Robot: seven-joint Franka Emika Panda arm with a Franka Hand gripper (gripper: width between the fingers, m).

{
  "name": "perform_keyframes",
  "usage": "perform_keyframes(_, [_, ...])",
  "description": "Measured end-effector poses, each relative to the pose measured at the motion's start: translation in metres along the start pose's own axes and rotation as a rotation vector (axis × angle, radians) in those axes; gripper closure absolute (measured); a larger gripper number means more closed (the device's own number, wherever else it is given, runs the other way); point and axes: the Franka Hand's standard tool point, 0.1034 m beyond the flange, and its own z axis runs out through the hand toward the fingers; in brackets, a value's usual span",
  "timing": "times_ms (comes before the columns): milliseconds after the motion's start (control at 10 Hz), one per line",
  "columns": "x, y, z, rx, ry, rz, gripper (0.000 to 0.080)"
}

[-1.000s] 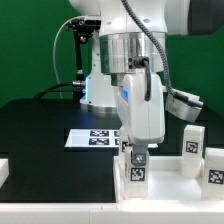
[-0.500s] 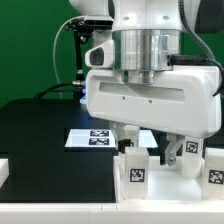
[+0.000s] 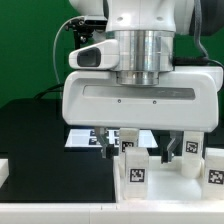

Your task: Assemble square table

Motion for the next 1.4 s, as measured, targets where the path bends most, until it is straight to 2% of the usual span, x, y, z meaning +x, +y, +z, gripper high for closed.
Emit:
perform_keyframes(100, [-0.0007,-0.0001,0.0007,0.000,0.000,0.017,0.0151])
perform_keyframes(200, [-0.0006,0.0004,0.0006,-0.001,0.001,0.018,0.0276])
perform_keyframes(300, [-0.0006,0.0003,0.0006,0.000,0.001,0.034,0.0276])
perform_keyframes(400, [-0.0007,0.0000,0.0007,0.001,0.001,0.116,0.0410])
perform_keyframes(500, [-0.0006,0.0000,0.0007,0.001,0.001,0.197,0.0410])
perform_keyframes(600, [-0.0005,0.0004,0.0006,0.000,0.001,0.253,0.0515])
perform_keyframes(700, [-0.0006,0.0003,0.0007,0.000,0.001,0.319,0.0515])
perform_keyframes(1000, [-0.0012,0.0011,0.0008,-0.039,-0.026,0.853,0.0515])
perform_keyframes(1400, [-0.0034,0.0031,0.0007,-0.018,-0.047,1.385,0.0515])
